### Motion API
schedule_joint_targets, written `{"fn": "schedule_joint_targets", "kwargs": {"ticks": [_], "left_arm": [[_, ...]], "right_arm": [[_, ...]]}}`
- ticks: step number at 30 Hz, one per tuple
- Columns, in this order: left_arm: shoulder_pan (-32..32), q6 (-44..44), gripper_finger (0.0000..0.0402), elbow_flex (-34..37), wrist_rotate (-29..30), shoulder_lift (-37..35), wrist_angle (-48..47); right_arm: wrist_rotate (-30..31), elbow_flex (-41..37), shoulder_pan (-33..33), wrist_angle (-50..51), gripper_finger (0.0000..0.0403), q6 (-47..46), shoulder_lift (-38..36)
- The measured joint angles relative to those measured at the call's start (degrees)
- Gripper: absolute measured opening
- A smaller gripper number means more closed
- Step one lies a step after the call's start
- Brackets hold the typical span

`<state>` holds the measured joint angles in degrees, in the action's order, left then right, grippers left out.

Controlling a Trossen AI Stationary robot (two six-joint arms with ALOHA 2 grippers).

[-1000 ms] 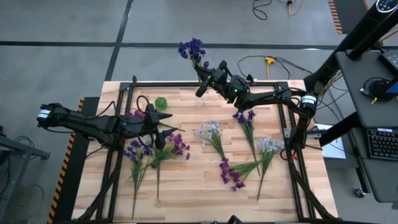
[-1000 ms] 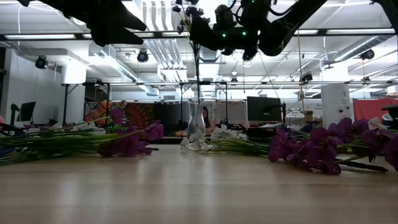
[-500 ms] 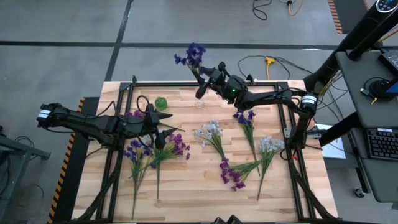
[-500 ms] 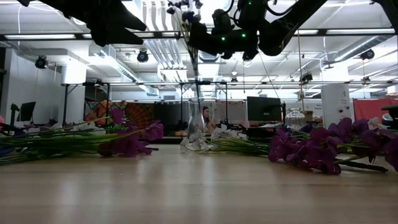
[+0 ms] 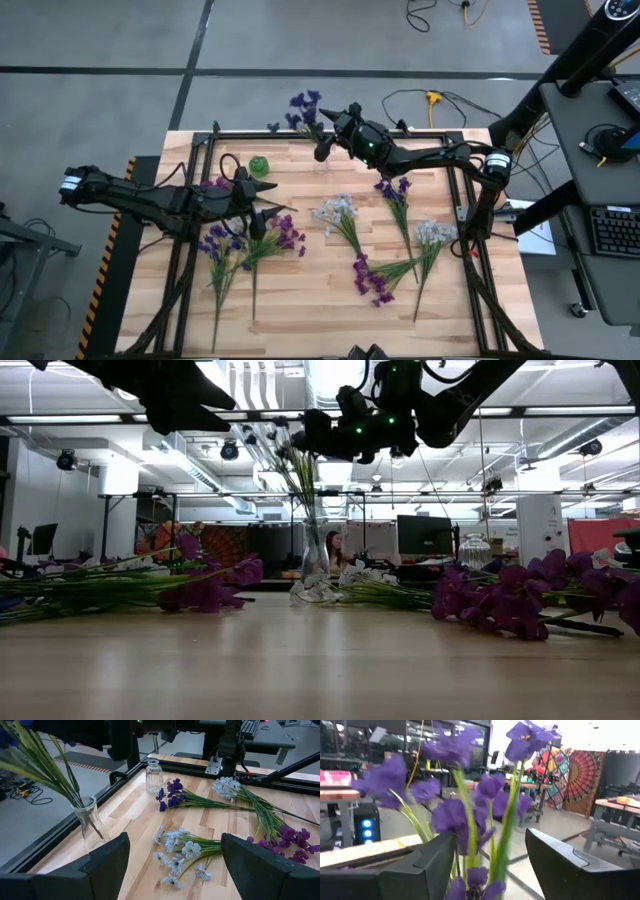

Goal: Sort flowers into vase by color
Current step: Put the middle dark violet flowers into the left transparent vase, then put the bottom left light violet flowers into the right transparent vase

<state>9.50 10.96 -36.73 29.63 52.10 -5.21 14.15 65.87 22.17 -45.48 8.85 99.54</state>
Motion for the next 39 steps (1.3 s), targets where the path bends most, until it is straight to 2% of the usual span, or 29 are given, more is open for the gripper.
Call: {"fn": "schedule_joint_targets", "kwargs": {"ticks": [9, 17, 23, 29, 39], "left_arm": [[0.0, 0.0, 0.0294, 0.0, 0.0, 0.0, -0.4], [0.1, 2.8, 0.0294, 0.0, -1.5, 0.5, -2.0], [1.2, 10.5, 0.0294, 0.0, -12.2, 1.3, -6.4], [5.5, 19.6, 0.0294, -0.3, -14.1, 0.8, -11.6], [16.7, 39.0, 0.0294, -9.5, -14.2, 5.3, -34.6]], "right_arm": [[0.9, 0.0, 0.0, 14.7, 0.0278, -0.9, -6.5], [0.9, 0.0, 0.0, 31.3, 0.0287, -4.3, -14.8], [0.8, 0.0, -0.1, 43.9, 0.0283, -6.8, -21.1], [0.7, 0.0, -0.2, 58.4, 0.0286, -9.6, -27.3], [0.4, -0.1, -1.5, 78.4, 0.0272, -15.3, -32.5]]}}
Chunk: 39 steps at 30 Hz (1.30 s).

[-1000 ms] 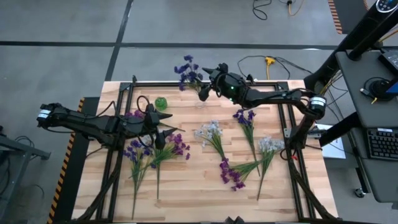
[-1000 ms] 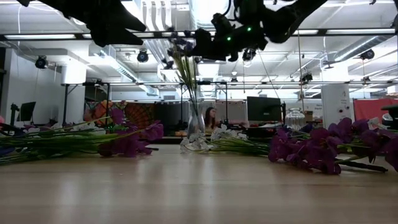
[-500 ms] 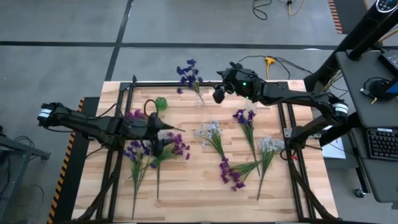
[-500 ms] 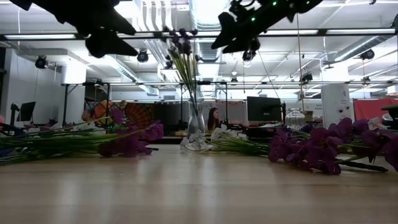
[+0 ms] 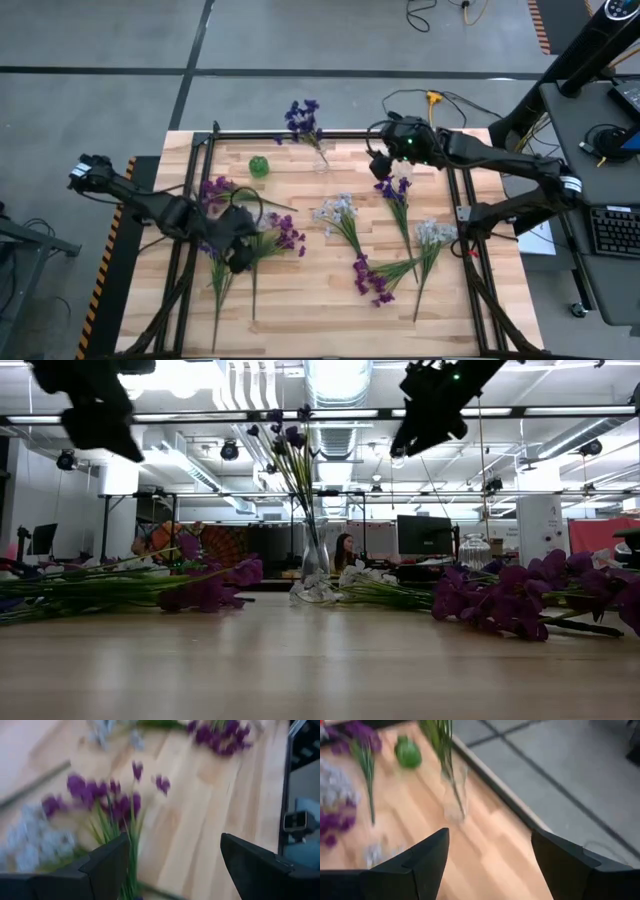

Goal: Sort flowers into vase by color
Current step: Put the bottom left light violet flowers into the right transparent vase

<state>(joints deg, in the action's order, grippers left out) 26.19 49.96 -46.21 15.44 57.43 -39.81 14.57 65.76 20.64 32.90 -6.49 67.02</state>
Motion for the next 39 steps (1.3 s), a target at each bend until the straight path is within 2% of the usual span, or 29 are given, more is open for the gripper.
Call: {"fn": "schedule_joint_targets", "kwargs": {"ticks": [5, 9, 17, 23, 34, 39], "left_arm": [[6.3, 5.8, 0.0294, -2.3, 0.0, 5.2, -2.7], [9.4, 9.2, 0.0294, -2.9, 0.0, 10.2, -2.9], [9.6, 18.5, 0.0294, -2.9, -1.8, 21.9, -7.3], [9.1, 24.4, 0.0294, -2.8, -5.9, 29.1, -13.5], [9.1, 24.1, 0.0293, -2.8, -6.2, 33.4, -15.9], [9.1, 24.1, 0.0276, -2.8, -6.4, 33.9, -15.9]], "right_arm": [[0.0, -1.2, -2.9, 6.2, 0.0274, -2.9, -0.4], [0.0, -3.4, -6.3, 5.9, 0.0276, -4.1, -1.0], [0.0, -4.2, -12.4, 5.8, 0.027, -6.5, -1.3], [0.5, -4.2, -14.0, 5.8, 0.0269, -7.2, -1.3], [0.5, -4.2, -14.0, 5.8, 0.0267, -8.3, -1.3], [0.5, -4.2, -14.0, 5.8, 0.0264, -8.6, -1.3]]}}
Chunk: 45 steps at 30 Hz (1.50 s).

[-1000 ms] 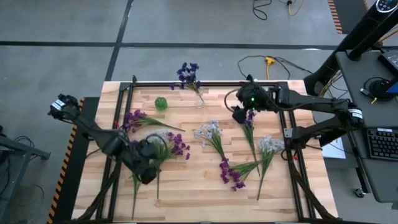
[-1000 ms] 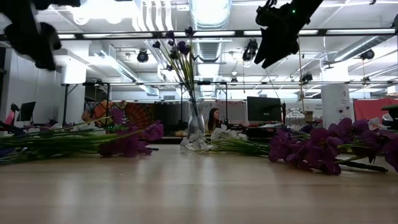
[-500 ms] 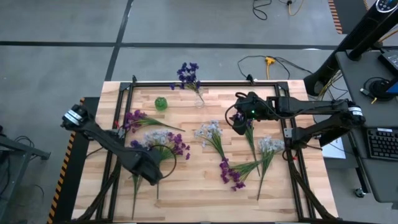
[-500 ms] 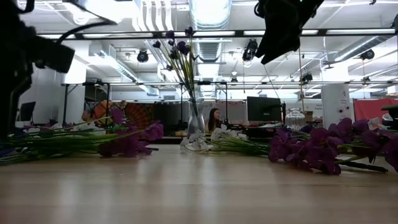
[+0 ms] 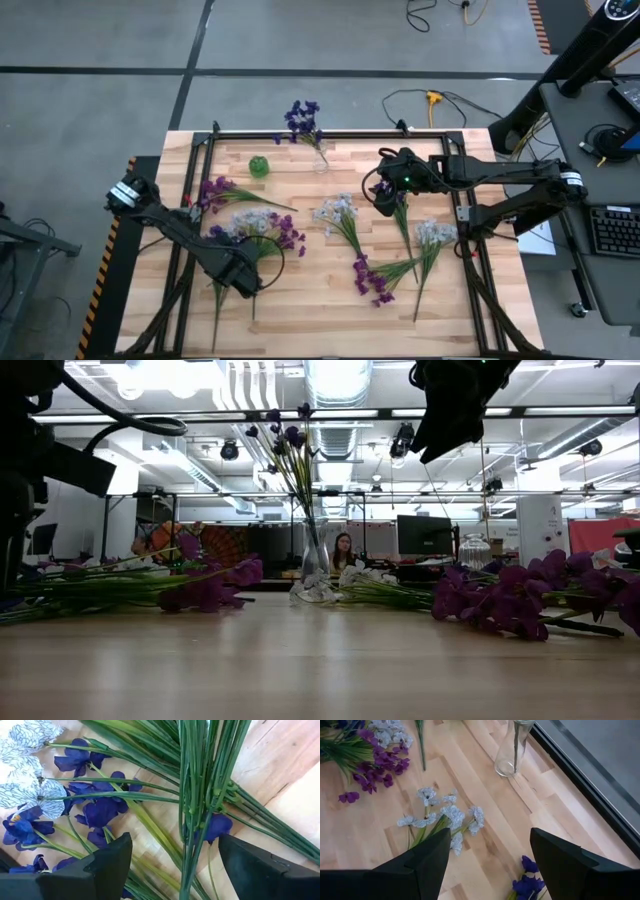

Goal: Sort flowers into vase by color
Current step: Put the bottom left light violet flowers into the right transparent vase

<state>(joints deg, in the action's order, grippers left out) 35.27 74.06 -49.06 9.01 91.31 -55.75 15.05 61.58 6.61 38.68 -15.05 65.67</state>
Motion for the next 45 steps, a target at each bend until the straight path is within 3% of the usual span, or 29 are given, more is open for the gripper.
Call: {"fn": "schedule_joint_targets", "kwargs": {"ticks": [29, 39, 45], "left_arm": [[0.0, 0.2, 0.0046, 0.0, -2.2, -0.2, 0.5], [1.2, -1.7, 0.0006, -5.7, -1.9, -0.2, -1.1], [2.6, -5.4, 0.0004, -11.5, 2.0, -0.2, -2.8]], "right_arm": [[0.0, 0.0, 0.0, 0.0, 0.026, 0.1, 0.0], [0.0, 0.0, 0.0, 0.0, 0.0259, 0.1, 0.0], [0.0, 0.0, -0.1, 0.1, 0.026, 0.3, 0.0]]}}
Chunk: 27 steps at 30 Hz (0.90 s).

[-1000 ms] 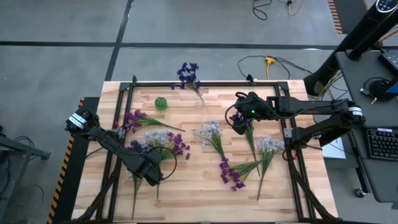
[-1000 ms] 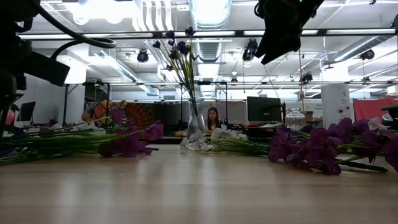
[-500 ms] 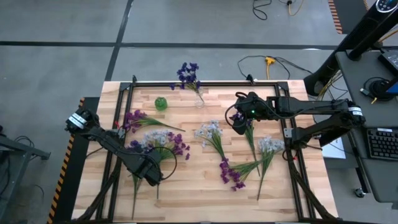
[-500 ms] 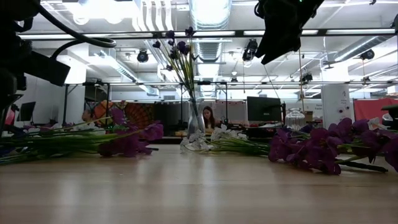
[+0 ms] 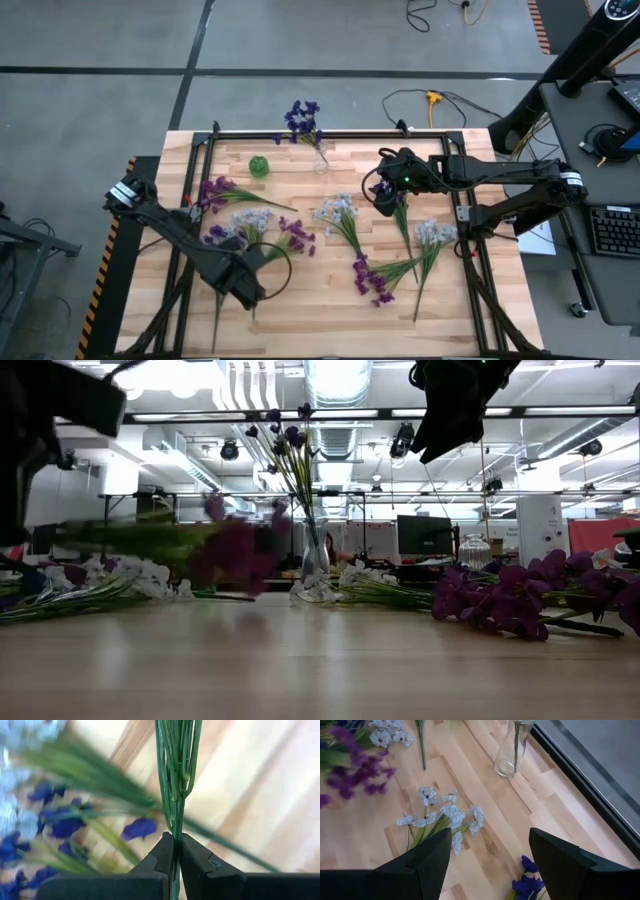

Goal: Sort flowers into vase by color
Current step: Put the bottom left light violet flowers into the right transparent vase

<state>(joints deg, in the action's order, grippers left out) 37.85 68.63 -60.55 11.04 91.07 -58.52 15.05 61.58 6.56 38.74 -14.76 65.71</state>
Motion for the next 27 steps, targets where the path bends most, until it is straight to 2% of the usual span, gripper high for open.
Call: {"fn": "schedule_joint_targets", "kwargs": {"ticks": [8, 14, 20, 27], "left_arm": [[2.3, -12.3, 0.0003, -6.9, 7.6, -0.2, 3.4], [2.5, -27.6, 0.0002, -8.1, 13.6, -1.4, 15.1], [2.2, -40.3, 0.0002, -4.9, 17.4, -5.6, 27.2], [2.0, -50.9, 0.0002, 1.6, 21.3, -12.5, 39.8]], "right_arm": [[0.0, 0.0, -1.9, 0.1, 0.0254, 0.5, 0.0], [0.0, 0.0, -5.0, 0.1, 0.0255, 0.5, 0.0], [0.4, -0.2, -8.4, -0.4, 0.025, -0.1, 0.0], [7.4, -2.9, -13.3, -1.7, 0.0249, -1.6, 0.0]]}}
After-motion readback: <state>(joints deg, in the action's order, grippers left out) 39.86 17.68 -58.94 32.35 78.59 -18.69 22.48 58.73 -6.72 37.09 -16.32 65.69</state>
